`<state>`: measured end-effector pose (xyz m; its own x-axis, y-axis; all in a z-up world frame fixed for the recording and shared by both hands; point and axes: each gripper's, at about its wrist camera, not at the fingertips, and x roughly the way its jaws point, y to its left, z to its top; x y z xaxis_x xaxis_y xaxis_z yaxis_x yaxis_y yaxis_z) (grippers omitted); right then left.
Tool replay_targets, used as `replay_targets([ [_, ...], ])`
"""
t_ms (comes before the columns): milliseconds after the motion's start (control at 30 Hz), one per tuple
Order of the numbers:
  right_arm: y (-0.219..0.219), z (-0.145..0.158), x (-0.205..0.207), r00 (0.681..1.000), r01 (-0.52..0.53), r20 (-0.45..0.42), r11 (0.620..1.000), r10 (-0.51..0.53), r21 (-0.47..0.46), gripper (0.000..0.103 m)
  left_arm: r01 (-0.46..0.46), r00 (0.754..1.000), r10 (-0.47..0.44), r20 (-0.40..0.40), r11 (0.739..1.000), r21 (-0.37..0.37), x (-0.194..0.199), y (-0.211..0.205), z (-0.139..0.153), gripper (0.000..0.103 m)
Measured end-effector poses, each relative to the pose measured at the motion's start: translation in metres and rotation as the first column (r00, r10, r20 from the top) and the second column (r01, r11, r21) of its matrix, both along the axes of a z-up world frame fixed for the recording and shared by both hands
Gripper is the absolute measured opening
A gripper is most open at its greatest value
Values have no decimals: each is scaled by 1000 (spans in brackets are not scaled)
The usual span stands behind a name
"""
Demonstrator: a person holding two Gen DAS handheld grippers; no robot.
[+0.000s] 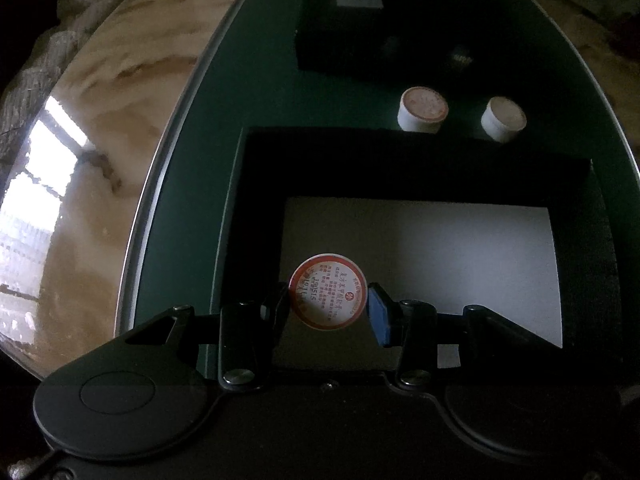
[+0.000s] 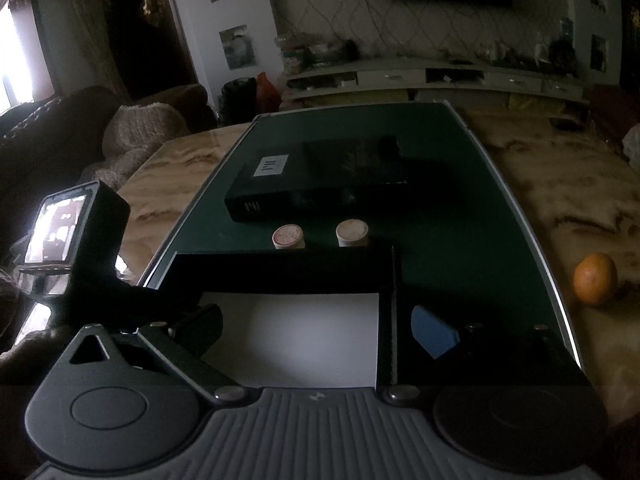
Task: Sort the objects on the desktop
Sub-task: 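Lower the held container onto the white paper sheet with the left gripper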
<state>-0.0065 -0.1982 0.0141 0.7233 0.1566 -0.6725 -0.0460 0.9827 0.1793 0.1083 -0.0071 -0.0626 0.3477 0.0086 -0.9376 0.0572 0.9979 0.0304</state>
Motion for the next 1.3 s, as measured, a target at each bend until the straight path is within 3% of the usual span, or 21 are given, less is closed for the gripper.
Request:
replay_targets([
  [1300,2,2,-4,1000,1,-1,1000,-1,-3,103,11,999,-10,-42,1000,27,9,-4,-20,41],
])
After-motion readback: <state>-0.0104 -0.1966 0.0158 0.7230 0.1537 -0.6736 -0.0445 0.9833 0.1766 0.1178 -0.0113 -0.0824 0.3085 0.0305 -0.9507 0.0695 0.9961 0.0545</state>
